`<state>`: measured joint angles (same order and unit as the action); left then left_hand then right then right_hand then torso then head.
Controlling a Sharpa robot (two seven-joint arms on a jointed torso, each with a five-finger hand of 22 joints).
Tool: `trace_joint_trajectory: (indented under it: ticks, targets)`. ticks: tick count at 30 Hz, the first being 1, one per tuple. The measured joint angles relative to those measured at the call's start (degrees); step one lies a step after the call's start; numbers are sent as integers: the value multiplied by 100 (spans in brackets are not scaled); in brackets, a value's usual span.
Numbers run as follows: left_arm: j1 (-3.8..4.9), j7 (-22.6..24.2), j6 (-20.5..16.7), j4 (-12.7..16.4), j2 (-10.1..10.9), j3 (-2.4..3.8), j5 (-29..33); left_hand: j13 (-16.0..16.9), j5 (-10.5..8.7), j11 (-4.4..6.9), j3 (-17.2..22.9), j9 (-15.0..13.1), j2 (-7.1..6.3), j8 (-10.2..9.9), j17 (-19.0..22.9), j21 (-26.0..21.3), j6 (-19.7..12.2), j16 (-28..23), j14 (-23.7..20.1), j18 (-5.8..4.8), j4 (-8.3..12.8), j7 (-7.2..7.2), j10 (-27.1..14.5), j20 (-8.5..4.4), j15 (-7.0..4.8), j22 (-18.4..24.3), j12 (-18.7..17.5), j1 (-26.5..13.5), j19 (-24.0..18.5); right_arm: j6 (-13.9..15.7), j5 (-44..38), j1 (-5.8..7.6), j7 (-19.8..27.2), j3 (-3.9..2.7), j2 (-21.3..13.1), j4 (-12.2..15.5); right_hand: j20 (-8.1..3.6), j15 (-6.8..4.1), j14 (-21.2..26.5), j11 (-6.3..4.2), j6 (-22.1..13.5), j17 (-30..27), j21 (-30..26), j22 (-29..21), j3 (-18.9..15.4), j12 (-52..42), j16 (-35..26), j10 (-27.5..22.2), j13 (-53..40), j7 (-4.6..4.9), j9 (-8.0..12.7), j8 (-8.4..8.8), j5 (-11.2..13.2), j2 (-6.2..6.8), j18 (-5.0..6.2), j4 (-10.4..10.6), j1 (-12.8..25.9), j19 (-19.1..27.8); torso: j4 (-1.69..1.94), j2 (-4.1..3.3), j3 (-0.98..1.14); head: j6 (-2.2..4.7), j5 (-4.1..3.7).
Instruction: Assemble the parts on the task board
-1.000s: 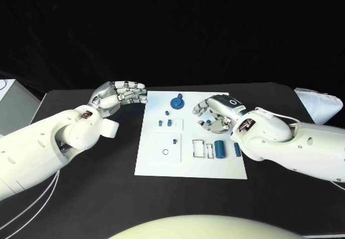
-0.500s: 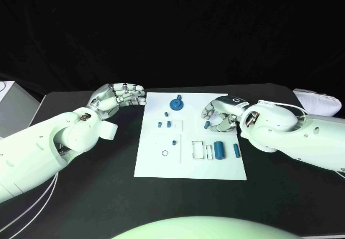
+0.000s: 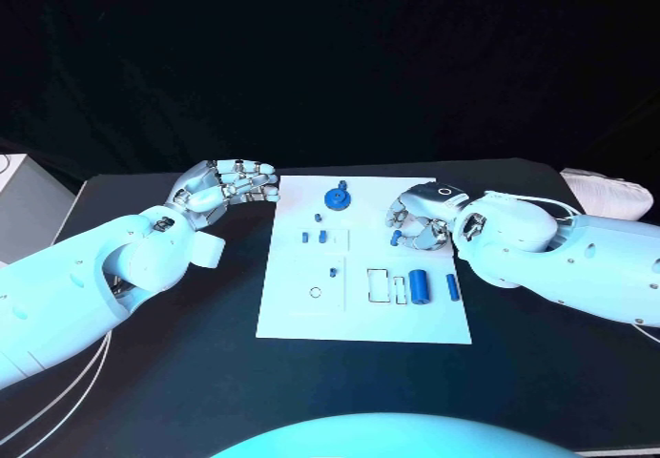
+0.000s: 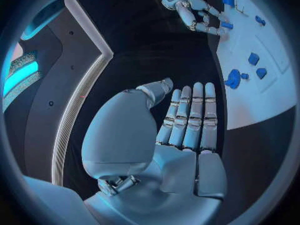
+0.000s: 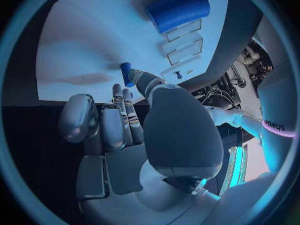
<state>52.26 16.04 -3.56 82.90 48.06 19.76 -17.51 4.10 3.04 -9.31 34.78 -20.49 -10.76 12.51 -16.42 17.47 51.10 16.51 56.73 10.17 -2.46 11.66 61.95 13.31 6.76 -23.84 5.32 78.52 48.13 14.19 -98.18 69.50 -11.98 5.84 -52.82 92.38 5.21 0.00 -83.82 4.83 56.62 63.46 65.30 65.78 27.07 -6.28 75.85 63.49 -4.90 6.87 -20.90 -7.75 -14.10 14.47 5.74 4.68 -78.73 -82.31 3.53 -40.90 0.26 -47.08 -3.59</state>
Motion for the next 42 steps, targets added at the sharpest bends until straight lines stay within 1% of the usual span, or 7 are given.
trace_joint_trajectory:
  ticks: [4, 8, 22, 26, 29, 33, 42]
  targets:
    - [0, 0, 0, 0, 2, 0, -1, 0, 0, 0, 0, 0, 0, 0, 0, 0, 0, 0, 0, 0, 0, 0, 0, 0, 0, 0, 0, 0, 0, 3, -62, -6, -33, 1, 15, -15, -20, -20, -20, -25, 140, 7, 29, 47, 216, -38, 0, 121, 0, 13, -12, -65, 0, 24, 0, 55, -24, -19, -1, 0, 1, -8, 2]
    - [-2, 0, 0, 0, 3, 0, -2, 0, 0, 0, 0, 3, 0, 0, 0, 0, 0, 0, 0, 0, 0, 0, 0, 0, 0, 5, 0, 0, 0, 3, -103, -20, -52, 5, 29, -15, -60, -64, -22, -96, 310, 35, 128, 153, 440, -98, 38, 338, -13, -6, -64, -153, 0, 24, 0, 88, -24, -60, -5, 3, 4, -13, 4]
    - [-2, -5, 0, 0, 3, 0, -4, 0, 0, 0, 0, 6, 0, 0, -6, 0, 0, 1, 0, 0, 0, 0, 0, 0, 0, 7, 0, 0, 0, 0, -144, -38, -67, 6, 42, 6, -131, -147, -21, -216, 597, 141, 356, 384, 624, -131, 116, 724, -94, -69, -191, -332, 60, 25, 0, 68, -24, -131, -6, 6, 5, -37, 0]
    - [-2, -6, 0, 1, 5, 0, -5, 0, 0, 0, 0, 6, 0, 0, -5, 0, 0, 1, 0, 0, 0, 0, 0, 0, 0, 7, 0, 0, -1, 8, -142, -41, -75, 6, 42, 8, -135, -147, -21, -226, 631, 150, 358, 414, 650, -137, 137, 776, -102, -79, -206, -372, 71, 9, 0, 76, -40, -134, -5, 6, 3, -48, -7]
    - [-2, -7, 0, 2, 6, 0, -5, 0, 0, 0, 0, 5, 0, 0, -5, 0, 0, 1, 0, 0, 0, 0, 0, 0, 0, 7, 0, 0, -1, 21, -111, -43, -92, 6, 40, 9, -152, -186, -22, -236, 678, 157, 389, 447, 689, -136, 137, 829, -120, -88, -236, -404, 71, -13, 0, 42, -61, -151, -4, 6, 2, -51, -10]
    - [-3, -8, 0, 1, 6, 0, -6, 0, 0, 0, 0, 5, 0, 0, -5, -22, 0, -20, 20, 0, 0, 0, 0, 0, 20, 17, 0, 0, -1, 50, 3, -46, -123, 6, 36, 5, -152, -186, -21, -197, 678, 174, 472, 522, 853, -119, 161, 869, -137, -89, -289, -469, 192, -74, -90, -22, -109, -151, -1, 6, 0, -55, -15]
    - [-3, -11, 3, -8, 3, 0, -8, 0, 0, 0, 0, 5, 0, 0, -5, -22, 0, -20, 20, 0, 0, 0, 0, -1, 21, 17, 0, 0, -1, 141, 418, -28, -199, 3, -26, 39, -172, -186, -21, -177, 676, 189, 515, 582, 967, -96, 160, 889, -185, -89, -360, -491, 121, -126, -90, -84, -57, -171, -4, 10, 2, -44, -16]
